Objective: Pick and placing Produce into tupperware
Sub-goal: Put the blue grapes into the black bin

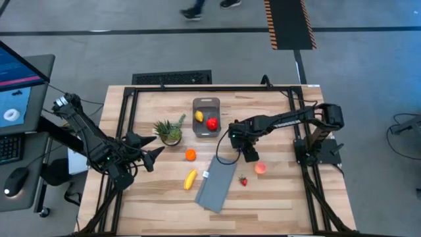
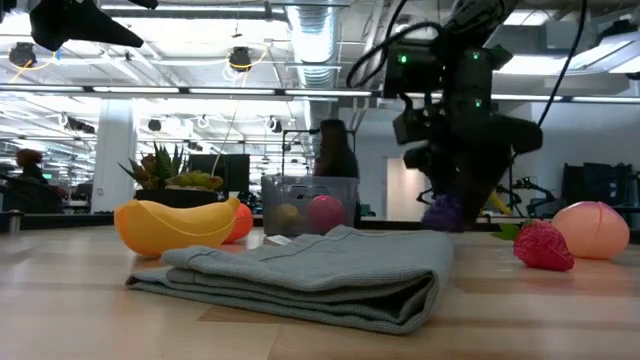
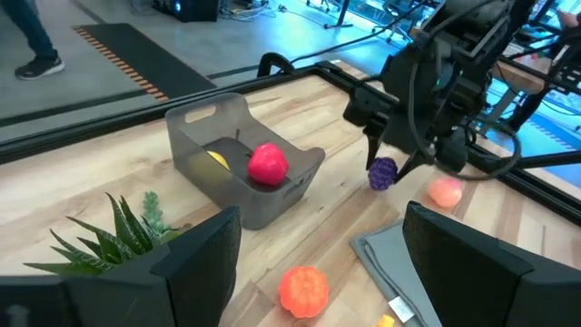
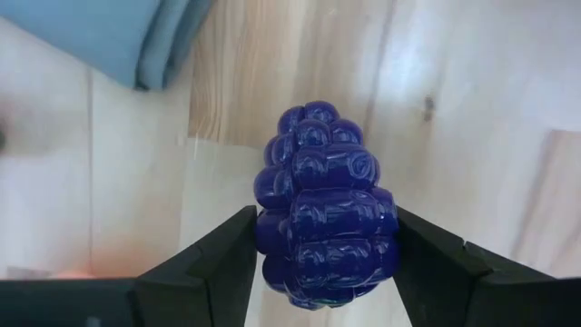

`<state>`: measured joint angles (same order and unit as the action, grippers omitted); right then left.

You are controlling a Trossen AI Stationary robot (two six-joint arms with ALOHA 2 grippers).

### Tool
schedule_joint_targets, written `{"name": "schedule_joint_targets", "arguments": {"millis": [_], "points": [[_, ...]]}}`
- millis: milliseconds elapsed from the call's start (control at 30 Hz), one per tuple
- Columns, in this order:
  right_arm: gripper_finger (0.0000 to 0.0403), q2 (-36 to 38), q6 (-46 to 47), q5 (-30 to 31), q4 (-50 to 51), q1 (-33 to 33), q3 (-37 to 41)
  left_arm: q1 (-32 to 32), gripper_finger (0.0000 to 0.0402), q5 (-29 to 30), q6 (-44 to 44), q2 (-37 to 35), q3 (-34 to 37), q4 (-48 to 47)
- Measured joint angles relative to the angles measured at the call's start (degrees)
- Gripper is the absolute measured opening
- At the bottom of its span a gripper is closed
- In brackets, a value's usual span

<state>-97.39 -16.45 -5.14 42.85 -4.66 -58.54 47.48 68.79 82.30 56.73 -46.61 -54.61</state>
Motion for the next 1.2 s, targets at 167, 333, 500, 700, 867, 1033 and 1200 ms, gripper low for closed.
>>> {"name": "schedule_joint_targets", "arguments": {"millis": [167,333,500,700,867,1033,1200], "points": [[0.0244,3.36,0.41,-0.72,0.0,-1.81,-0.02,0.0,0.0295,0.02,-0.02,0.01,0.0,0.0],[0.0244,6.41,1.49,-0.81,0.08,-3.15,-0.02,0.0,0.0295,0.3,-0.04,0.02,0.0,0.0],[0.0244,8.64,2.59,-0.82,0.09,-3.82,-0.04,0.0,0.0295,0.48,-0.07,0.02,0.0,-0.02],[0.0244,10.55,3.02,-0.81,0.24,-3.85,-0.08,0.0,0.0295,0.5,-0.09,0.02,0.0,-0.11],[0.0244,11.49,3.13,-0.81,0.17,-3.85,-0.11,0.0,0.0295,0.53,-0.11,0.02,0.0,-0.13],[0.0244,12.15,3.55,-0.81,0.1,-3.93,-0.12,0.0,0.0295,0.56,-0.13,0.02,0.0,-0.17],[0.0244,12.98,4.01,-0.81,0.25,-4.23,-0.12,0.0,0.0295,0.66,-0.11,0.02,0.0,-0.17]]}}
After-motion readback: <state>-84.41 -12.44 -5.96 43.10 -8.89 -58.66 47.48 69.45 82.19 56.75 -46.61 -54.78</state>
